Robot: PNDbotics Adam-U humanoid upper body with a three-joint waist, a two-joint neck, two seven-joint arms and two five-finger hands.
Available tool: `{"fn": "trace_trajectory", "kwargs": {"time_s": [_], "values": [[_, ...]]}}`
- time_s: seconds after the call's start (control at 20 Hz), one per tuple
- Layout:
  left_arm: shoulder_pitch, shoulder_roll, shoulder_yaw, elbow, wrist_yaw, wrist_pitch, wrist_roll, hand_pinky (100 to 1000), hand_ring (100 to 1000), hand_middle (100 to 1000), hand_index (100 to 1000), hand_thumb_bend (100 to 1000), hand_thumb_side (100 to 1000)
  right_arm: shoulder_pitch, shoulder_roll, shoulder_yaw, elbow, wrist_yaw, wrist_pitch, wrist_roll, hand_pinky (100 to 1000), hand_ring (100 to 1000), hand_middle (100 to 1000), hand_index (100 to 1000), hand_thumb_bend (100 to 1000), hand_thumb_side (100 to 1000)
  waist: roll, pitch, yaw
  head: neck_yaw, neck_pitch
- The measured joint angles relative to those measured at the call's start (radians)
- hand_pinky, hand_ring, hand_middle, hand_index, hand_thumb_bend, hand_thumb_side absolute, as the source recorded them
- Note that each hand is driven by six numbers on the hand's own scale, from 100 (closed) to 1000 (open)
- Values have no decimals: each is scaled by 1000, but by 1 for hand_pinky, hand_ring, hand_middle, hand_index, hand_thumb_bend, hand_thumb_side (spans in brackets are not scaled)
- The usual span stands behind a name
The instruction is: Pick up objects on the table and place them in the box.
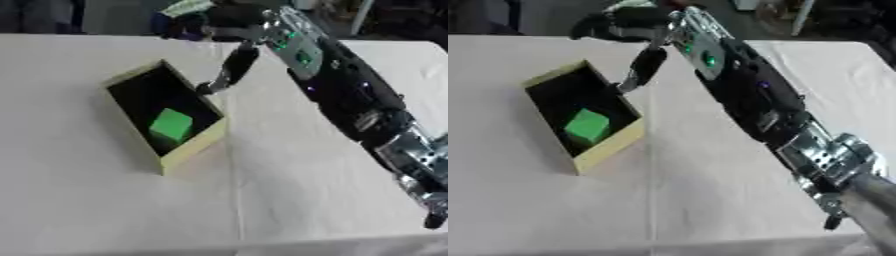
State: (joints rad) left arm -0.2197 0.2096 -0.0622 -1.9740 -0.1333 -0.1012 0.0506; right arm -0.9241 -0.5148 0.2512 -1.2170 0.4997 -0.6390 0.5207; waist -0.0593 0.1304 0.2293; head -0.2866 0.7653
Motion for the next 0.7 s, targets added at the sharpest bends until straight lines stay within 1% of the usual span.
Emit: {"fn": "trace_trajectory", "kwargs": {"time_s": [0.15,0.35,0.4,0.5,0.55,0.7], "values": [[1,0,3,0,-1,0,3,661,678,735,817,241,577,48,-44,-59,-49,-39,12,-11,859,971,936,996,418,443,2,0,-9,11,0],[1,0,6,0,-8,2,8,661,678,735,817,240,577,111,-95,-143,-100,-85,56,-54,858,972,933,996,414,442,6,0,-9,20,0],[1,0,6,0,-8,2,9,661,678,735,817,233,579,116,-101,-153,-111,-89,66,-67,836,976,906,982,350,424,6,0,-8,20,0],[1,0,8,0,-9,4,12,661,678,735,817,232,578,134,-107,-171,-118,-98,86,-93,827,981,898,978,324,422,7,3,-19,29,0],[1,0,10,0,-9,5,14,661,678,735,817,232,578,157,-112,-189,-114,-107,99,-107,825,984,896,977,311,427,9,5,-27,34,0],[1,0,12,0,-11,7,18,661,678,735,817,230,578,227,-126,-254,-111,-143,143,-153,821,990,893,976,277,438,15,5,-28,40,0]]}}
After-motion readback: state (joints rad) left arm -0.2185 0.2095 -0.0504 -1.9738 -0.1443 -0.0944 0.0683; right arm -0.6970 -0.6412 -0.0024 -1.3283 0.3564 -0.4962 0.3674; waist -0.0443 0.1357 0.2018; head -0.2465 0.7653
